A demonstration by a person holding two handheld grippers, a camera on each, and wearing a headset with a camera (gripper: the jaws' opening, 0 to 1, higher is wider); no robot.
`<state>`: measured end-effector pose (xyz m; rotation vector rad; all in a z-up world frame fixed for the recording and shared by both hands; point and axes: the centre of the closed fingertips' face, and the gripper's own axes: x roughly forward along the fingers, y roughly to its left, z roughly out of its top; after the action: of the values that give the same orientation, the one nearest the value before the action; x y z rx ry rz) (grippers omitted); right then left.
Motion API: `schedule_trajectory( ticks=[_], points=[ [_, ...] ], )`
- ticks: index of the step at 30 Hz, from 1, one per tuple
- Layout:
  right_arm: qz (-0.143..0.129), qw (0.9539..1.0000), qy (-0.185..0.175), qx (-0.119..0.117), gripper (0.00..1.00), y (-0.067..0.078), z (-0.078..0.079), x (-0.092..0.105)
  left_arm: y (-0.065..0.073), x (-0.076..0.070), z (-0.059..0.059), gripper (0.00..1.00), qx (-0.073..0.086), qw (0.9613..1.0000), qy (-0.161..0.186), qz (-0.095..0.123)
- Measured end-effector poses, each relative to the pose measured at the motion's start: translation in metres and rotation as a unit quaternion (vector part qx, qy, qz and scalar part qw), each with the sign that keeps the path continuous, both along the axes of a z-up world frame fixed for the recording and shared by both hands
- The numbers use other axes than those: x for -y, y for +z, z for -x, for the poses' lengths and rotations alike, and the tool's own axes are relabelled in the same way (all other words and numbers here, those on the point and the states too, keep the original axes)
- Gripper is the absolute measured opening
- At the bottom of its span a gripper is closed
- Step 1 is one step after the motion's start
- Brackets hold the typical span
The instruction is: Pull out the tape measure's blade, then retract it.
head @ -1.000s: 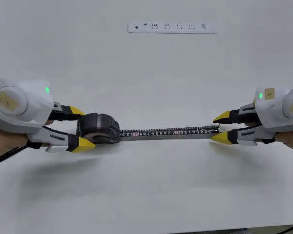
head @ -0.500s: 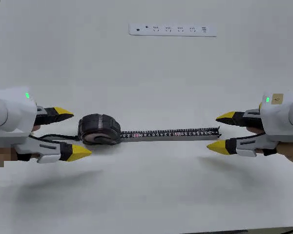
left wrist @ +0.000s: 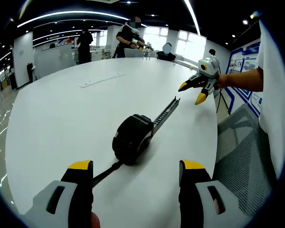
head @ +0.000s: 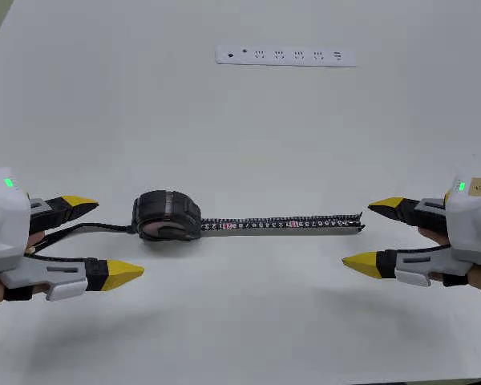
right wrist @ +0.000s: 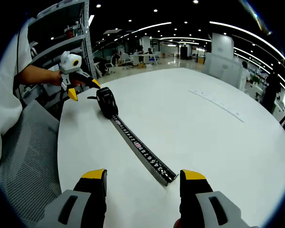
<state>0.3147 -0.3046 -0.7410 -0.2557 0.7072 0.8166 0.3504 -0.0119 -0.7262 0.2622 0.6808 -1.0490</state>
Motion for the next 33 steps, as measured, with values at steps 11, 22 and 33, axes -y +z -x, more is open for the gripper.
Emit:
schedule_trajectory(
  ticks=[11,22,33],
  points=[
    [-0.014,0.9988,-0.042,0.019,0.71,0.012,0.013,-0.003,0.002,-0.021,0.017,0.75,0.017,0.9983,0.055,0.003],
    [-0.014,0.9975,-0.063,0.028,0.76,0.011,0.033,-0.005,-0.004,-0.042,0.039,0.80,0.021,0.9949,0.099,0.002],
    [-0.029,0.9945,-0.096,0.030,0.82,0.011,0.052,-0.002,-0.003,-0.047,0.054,0.85,0.029,0.9916,0.126,0.012]
  ],
)
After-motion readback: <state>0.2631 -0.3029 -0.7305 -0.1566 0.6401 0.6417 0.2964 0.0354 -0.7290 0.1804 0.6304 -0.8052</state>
